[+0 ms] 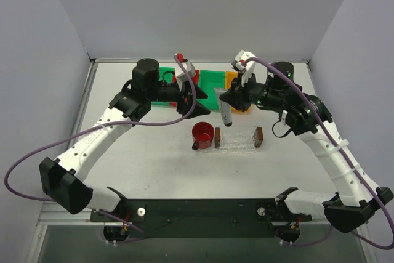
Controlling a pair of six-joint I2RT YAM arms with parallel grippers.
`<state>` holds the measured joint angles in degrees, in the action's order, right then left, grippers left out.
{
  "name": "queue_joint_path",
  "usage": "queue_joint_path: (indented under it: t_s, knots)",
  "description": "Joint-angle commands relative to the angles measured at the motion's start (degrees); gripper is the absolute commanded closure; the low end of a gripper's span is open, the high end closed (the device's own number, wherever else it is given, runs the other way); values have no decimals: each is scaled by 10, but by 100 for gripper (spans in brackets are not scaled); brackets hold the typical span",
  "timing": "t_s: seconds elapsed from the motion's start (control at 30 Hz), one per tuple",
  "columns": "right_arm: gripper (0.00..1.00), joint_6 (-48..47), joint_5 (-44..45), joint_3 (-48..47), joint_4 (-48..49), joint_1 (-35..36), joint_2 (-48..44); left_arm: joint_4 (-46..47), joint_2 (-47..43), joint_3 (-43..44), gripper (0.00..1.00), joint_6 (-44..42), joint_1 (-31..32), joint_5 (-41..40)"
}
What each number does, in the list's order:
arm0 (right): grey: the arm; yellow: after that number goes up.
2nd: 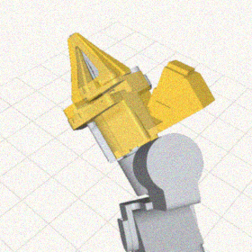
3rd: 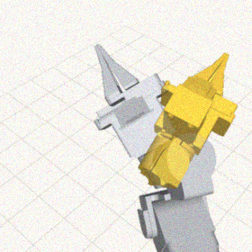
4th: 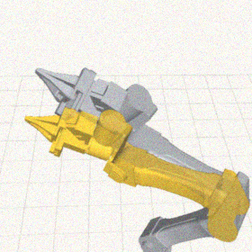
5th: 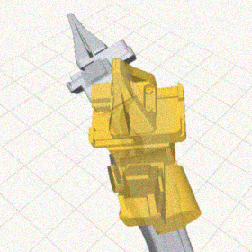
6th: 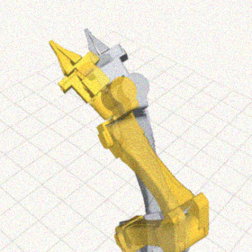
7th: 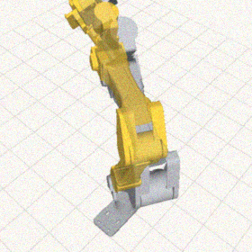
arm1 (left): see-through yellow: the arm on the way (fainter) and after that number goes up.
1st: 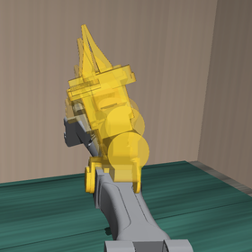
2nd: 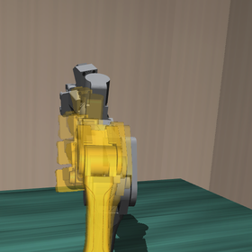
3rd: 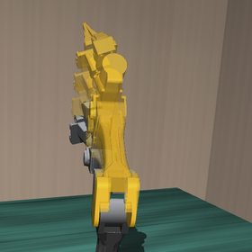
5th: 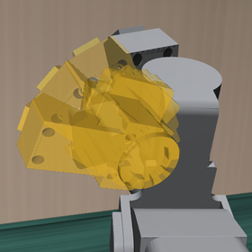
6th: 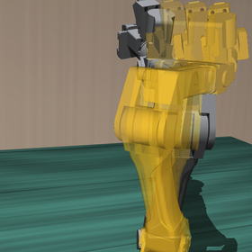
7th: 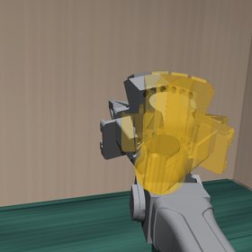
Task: Prepare toiletry sets of a toothbrush and toothpaste on the tray
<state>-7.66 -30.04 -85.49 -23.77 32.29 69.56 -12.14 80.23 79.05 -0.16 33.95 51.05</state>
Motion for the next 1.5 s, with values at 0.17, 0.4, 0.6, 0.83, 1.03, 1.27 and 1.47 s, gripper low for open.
queue_joint_path:
  t_s: [0.17, 0.4, 0.6, 0.83, 1.03, 1.27, 1.47]
  knots:
    - [100, -22, 99, 124, 135, -21, -103, 44, -54, -42, 26, 34, -73, -66]
    - [100, 5, 131, 253, 259, -82, -165, 79, -91, -98, 26, 29, -105, -105]
    - [100, 10, 181, 349, 341, -89, -205, 78, -102, -125, 26, 29, -130, -118]
    - [100, 7, 241, 450, 415, -89, -239, 95, -97, -155, 26, 32, -160, -122]
    - [100, -5, 252, 492, 458, -89, -251, 106, -80, -170, 26, 35, -180, -120]
    - [100, -3, 257, 526, 483, -88, -255, 113, -67, -178, 27, 42, -200, -115]
    - [100, 2, 255, 543, 476, -88, -274, 113, -66, -185, 27, 46, -233, -113]
